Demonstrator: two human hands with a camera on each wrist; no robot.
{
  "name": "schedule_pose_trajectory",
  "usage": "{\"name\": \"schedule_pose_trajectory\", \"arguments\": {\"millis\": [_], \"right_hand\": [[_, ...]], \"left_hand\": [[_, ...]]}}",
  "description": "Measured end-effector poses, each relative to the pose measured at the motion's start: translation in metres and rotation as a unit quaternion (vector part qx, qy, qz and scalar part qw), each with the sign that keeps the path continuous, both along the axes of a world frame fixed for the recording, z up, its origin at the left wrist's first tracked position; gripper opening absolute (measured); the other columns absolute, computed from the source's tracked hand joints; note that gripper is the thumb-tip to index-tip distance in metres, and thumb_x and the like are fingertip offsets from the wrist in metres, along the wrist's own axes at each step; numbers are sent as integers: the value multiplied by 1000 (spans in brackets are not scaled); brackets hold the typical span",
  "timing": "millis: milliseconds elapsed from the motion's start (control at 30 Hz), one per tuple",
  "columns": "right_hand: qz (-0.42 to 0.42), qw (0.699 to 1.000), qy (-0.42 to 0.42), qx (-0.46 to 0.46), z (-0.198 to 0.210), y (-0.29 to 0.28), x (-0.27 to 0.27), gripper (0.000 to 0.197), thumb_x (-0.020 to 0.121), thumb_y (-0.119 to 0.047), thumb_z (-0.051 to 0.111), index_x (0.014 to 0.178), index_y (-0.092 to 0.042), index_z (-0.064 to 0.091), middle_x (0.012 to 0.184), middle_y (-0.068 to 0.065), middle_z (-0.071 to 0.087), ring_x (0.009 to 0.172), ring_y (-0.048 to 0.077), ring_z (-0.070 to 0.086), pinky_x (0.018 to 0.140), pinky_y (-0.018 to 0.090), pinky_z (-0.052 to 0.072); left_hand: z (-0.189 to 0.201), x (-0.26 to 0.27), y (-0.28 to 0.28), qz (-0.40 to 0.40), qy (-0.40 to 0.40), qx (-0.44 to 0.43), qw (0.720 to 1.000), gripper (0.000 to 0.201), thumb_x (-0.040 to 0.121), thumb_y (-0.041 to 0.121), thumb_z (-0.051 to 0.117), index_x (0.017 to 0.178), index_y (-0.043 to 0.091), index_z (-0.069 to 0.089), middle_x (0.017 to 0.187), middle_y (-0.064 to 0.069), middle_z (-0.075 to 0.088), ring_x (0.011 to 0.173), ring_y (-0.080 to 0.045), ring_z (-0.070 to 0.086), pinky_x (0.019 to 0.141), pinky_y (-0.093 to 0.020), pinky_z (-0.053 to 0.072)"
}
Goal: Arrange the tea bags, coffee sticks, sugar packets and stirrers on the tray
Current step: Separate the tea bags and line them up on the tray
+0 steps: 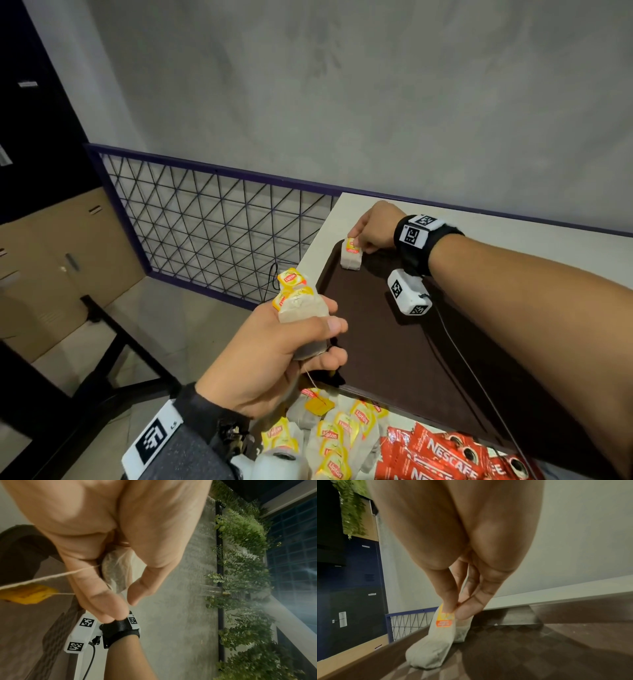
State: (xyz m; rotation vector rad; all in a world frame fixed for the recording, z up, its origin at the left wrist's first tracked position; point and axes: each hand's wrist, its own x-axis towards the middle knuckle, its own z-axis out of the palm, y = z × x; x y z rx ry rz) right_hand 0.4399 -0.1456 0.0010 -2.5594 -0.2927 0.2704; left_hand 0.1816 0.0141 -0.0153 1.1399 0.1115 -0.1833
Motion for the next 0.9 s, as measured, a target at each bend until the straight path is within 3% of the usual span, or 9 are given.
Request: {"name": "schedule_pose_trajectory", "arguments": {"millis": [67,133,233,333,533,633,733,900], "right_hand": [[-10,1000,5,11,-2,0,3,14,89,-4,76,99,-10,81,88,1,78,88,20,76,87,36,63],[-27,999,1,26,-3,-3,8,16,85,-4,77,99,-11,81,90,5,80,84,20,77,81,34,64],[-45,998,-1,39,-6,-6,13,17,82,-5,78,99,-8,80,85,7,80,78,19,77,72,29,63],[-55,997,3,48,-8,-6,14,15,82,-7,80,97,-7,79,83,7,79,72,18,76,65,26,61],[-83,994,7,75,-8,-17,16,14,85,-7,76,99,-6,74,91,13,77,71,19,74,56,24,58],[-76,993,20,86,-11,-18,14,10,85,-4,74,96,-5,73,95,17,78,80,25,78,65,31,64],[-65,993,14,93,-14,-14,9,7,87,-3,71,94,-4,73,94,18,78,84,28,78,76,38,66],[-70,994,-9,88,-3,-23,-6,12,88,-7,72,100,-5,73,100,18,77,72,21,73,70,33,65]], "left_hand": [[0,1,0,0,0,2,1000,49,69,8,78,115,-3,63,94,-19,74,63,-28,69,55,-26,58],[-1,0,-1,-1,3,4,1000,50,72,4,86,116,-4,63,94,-20,73,63,-28,68,55,-26,58],[-1,0,0,4,9,-1,1000,48,70,6,78,115,-4,63,94,-21,71,62,-28,67,55,-25,58],[-2,0,0,4,10,-3,1000,48,71,5,82,115,-4,63,94,-21,71,62,-28,67,55,-26,58],[-2,1,-1,9,14,-2,1000,52,70,4,85,117,-3,63,96,-20,74,64,-29,69,56,-26,58],[-3,2,-1,15,13,-11,1000,54,68,2,82,119,-3,64,99,-20,75,67,-30,70,58,-27,58],[-7,4,0,20,6,-31,999,55,67,7,62,121,-3,62,100,-20,74,71,-32,70,63,-30,59],[-9,4,-3,-11,-10,-40,999,64,62,-1,50,126,-5,56,102,-19,73,76,-33,70,71,-33,60]]}}
